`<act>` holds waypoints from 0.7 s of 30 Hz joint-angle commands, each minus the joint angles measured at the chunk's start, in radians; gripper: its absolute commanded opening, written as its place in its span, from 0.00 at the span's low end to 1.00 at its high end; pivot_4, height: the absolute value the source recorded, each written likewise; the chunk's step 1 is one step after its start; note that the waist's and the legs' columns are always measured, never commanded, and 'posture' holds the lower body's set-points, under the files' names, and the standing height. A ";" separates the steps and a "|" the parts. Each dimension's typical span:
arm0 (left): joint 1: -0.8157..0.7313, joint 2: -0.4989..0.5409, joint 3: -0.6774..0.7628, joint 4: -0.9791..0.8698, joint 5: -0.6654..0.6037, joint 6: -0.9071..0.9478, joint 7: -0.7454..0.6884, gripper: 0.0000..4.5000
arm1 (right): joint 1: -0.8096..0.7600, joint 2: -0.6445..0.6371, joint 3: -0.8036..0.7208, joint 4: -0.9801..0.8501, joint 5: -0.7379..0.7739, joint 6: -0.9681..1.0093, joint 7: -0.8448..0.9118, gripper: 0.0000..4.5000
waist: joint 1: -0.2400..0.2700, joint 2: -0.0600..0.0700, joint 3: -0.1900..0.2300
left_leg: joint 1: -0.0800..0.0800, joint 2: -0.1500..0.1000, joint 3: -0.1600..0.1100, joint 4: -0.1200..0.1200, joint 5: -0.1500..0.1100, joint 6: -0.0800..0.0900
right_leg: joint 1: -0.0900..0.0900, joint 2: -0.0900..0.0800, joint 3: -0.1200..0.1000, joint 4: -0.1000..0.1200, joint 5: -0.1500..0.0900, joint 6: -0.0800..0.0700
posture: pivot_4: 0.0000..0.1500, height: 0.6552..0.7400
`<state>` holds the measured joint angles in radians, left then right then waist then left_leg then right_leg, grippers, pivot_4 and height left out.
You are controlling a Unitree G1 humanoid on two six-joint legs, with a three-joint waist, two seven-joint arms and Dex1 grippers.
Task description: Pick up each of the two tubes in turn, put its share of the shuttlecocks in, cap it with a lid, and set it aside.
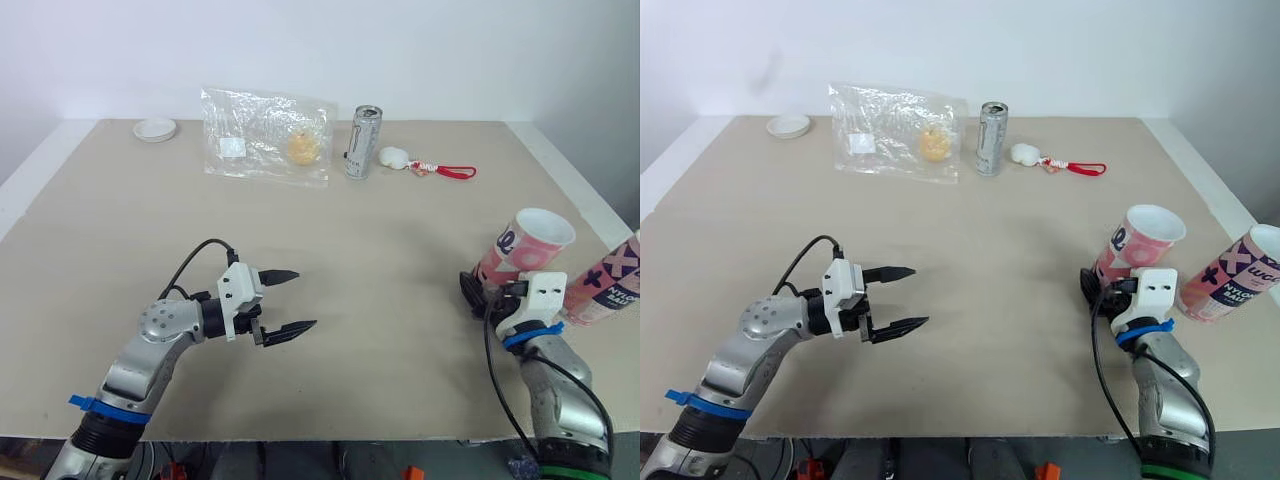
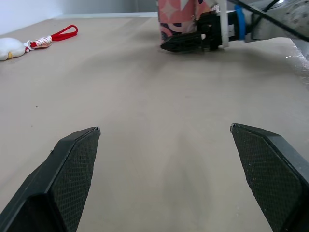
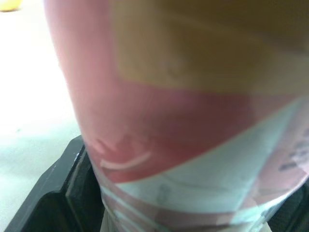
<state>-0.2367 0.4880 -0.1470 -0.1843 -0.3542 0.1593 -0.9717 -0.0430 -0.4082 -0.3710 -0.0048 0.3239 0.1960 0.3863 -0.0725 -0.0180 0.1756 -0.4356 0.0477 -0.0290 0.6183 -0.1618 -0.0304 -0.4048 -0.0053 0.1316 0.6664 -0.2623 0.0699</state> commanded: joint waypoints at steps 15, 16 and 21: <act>-0.033 -0.004 -0.006 0.020 0.002 -0.025 -0.032 1.00 | -0.026 0.001 -0.014 -0.008 0.024 -0.025 -0.017 0.94 | 0.000 0.000 0.000 | 0.000 0.000 0.001 0.000 0.000 0.000 | 0.000 0.000 0.000 0.000 0.001 0.000 | 1.00 1.00; -0.032 -0.004 -0.005 0.019 0.002 -0.024 -0.032 1.00 | -0.029 0.002 -0.012 0.001 0.020 -0.033 -0.017 0.94 | 0.000 0.000 0.000 | 0.000 0.000 0.000 0.000 0.000 0.000 | 0.000 0.000 0.000 0.000 0.000 0.000 | 1.00 1.00; -0.026 0.006 0.002 0.017 0.002 -0.022 -0.032 1.00 | -0.028 0.003 0.009 0.024 -0.001 -0.059 -0.018 0.71 | 0.000 0.000 0.000 | 0.000 0.000 0.000 0.000 0.000 0.000 | 0.000 0.000 0.000 0.000 0.000 0.000 | 1.00 1.00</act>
<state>-0.2582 0.4860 -0.1590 -0.1455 -0.3526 0.1537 -0.9981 -0.0602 -0.3998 -0.3604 0.0262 0.3322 0.1577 0.3688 -0.0728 -0.0180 0.1756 -0.4358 0.0477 -0.0286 0.6183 -0.1618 -0.0304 -0.4052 -0.0054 0.1317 0.6664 -0.2621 0.0698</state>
